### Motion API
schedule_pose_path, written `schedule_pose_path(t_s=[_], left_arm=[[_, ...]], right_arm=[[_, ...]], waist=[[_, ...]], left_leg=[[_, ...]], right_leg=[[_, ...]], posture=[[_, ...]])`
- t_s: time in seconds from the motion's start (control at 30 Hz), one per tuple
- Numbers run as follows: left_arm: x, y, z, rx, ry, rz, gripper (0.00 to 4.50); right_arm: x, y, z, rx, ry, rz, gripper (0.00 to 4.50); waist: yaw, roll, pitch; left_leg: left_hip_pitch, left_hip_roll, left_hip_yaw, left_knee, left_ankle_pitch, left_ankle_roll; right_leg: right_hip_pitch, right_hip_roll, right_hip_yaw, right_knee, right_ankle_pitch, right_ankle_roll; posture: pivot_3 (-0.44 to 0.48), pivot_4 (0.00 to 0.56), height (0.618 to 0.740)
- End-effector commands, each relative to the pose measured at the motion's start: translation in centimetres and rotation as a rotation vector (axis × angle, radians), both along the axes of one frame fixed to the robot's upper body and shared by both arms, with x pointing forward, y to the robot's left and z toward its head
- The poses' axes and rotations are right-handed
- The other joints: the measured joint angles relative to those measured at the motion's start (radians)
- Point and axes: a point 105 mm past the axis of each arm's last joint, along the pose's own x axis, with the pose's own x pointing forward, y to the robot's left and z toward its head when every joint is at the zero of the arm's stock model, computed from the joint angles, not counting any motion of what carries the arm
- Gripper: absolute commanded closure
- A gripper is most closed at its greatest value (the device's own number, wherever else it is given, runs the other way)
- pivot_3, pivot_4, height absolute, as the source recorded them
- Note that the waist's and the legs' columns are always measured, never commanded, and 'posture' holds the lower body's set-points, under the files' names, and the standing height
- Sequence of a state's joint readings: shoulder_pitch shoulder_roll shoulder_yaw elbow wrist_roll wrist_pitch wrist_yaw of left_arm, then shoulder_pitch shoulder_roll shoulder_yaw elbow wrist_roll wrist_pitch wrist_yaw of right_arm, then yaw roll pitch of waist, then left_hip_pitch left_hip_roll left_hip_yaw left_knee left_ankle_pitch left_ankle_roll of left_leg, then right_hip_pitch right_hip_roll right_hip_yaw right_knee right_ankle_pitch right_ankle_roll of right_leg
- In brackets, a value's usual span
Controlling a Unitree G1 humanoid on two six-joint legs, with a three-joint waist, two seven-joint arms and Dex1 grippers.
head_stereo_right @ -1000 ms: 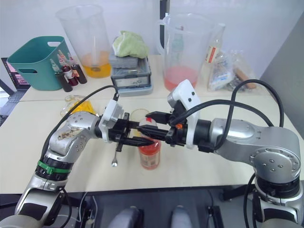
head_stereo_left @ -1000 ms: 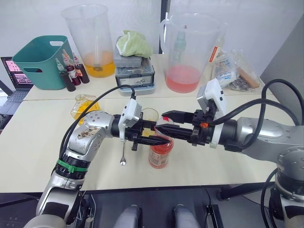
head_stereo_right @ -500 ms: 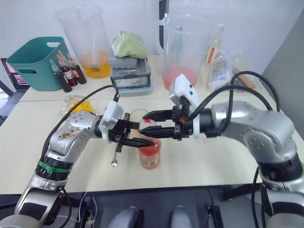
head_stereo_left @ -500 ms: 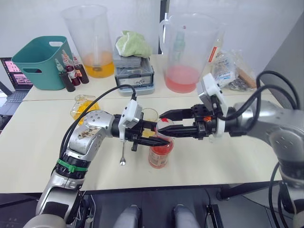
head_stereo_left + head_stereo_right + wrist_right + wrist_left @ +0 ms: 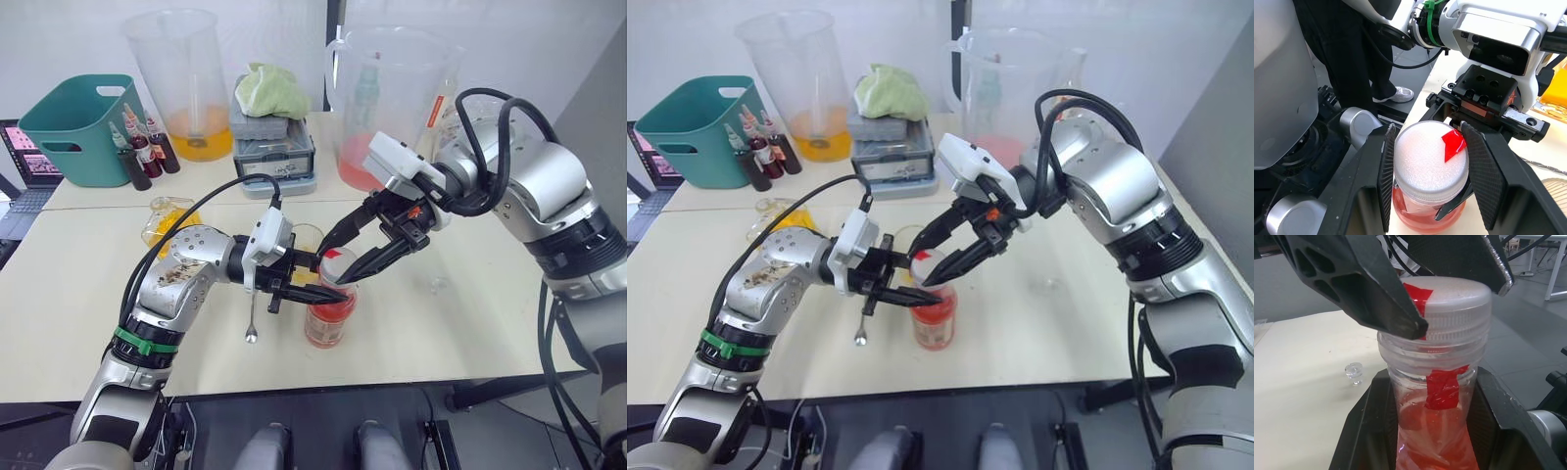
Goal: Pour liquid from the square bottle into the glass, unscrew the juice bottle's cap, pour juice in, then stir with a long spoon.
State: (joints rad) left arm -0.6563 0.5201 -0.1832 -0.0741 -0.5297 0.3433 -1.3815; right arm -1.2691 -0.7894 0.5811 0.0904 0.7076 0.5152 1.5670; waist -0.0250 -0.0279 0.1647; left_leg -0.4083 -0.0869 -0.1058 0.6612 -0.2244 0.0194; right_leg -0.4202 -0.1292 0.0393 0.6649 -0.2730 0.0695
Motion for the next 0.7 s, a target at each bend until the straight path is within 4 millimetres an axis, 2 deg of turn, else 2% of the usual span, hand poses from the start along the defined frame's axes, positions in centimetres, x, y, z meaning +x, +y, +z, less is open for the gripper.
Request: schedule_pose_path(t_s=[0.03,0.17,0.23,0.3,0.37,0.43,0.57,0.7], left_arm=[[0.2,0.2,0.0,0.013,-0.003,0.009,3.05],[0.2,0.2,0.0,0.012,-0.002,0.010,3.05],[0.2,0.1,0.0,0.008,0.001,0.011,3.05],[0.2,0.1,-0.1,0.006,0.003,0.013,3.05],[0.2,0.0,-0.2,0.005,0.003,0.013,3.05],[0.3,0.0,-0.2,-0.002,0.005,0.017,3.05],[0.3,-0.1,-0.2,-0.014,0.007,0.024,3.05],[0.3,-0.2,-0.3,-0.018,0.011,0.019,3.05]], right_arm=[[-0.5,-0.3,0.4,-0.012,0.025,0.008,1.83],[-1.0,-0.5,2.2,0.080,0.052,-0.060,0.46],[-1.8,-0.9,3.8,0.188,0.085,-0.116,0.04],[-2.9,-1.6,4.8,0.268,0.098,-0.166,0.04],[-3.4,-1.8,4.9,0.293,0.103,-0.190,0.04],[-3.5,-1.9,4.7,0.377,0.075,-0.346,0.04],[-3.7,-2.5,2.2,0.453,0.054,-0.630,0.04],[-3.4,-3.0,0.6,0.468,0.056,-0.809,0.04]], waist=[[0.001,0.000,0.000],[0.008,0.000,0.000],[0.010,0.000,0.000],[0.013,0.000,0.000],[0.013,0.000,0.000],[0.013,0.000,0.000],[0.016,0.000,0.000],[0.015,0.000,0.000]], left_leg=[[0.000,0.000,0.000,0.000,0.000,0.000],[-0.003,-0.001,0.000,0.000,0.000,0.000],[-0.004,-0.001,0.000,0.000,0.000,0.000],[-0.005,-0.001,-0.001,0.000,0.000,-0.001],[-0.006,-0.001,-0.001,0.000,0.000,-0.001],[-0.005,-0.001,0.000,0.000,0.000,0.000],[-0.005,-0.001,-0.001,0.000,0.000,0.000],[-0.005,-0.001,-0.001,0.000,0.000,0.000]], right_leg=[[0.000,0.000,0.000,0.000,0.000,0.000],[-0.003,0.000,0.000,0.001,0.000,0.000],[-0.004,0.000,0.000,0.001,0.000,0.000],[-0.004,0.000,0.000,0.000,0.000,0.000],[-0.004,-0.001,0.000,0.000,0.000,0.000],[-0.004,-0.001,0.000,0.000,0.000,0.000],[-0.003,-0.001,0.000,0.000,0.000,-0.001],[-0.003,-0.002,0.001,0.000,0.000,0.000]], posture=[[0.000,0.150,0.740],[0.000,0.150,0.740],[0.000,0.150,0.740],[0.000,0.150,0.740],[0.000,0.150,0.740],[0.000,0.150,0.740],[0.000,0.150,0.740],[0.000,0.150,0.740]])
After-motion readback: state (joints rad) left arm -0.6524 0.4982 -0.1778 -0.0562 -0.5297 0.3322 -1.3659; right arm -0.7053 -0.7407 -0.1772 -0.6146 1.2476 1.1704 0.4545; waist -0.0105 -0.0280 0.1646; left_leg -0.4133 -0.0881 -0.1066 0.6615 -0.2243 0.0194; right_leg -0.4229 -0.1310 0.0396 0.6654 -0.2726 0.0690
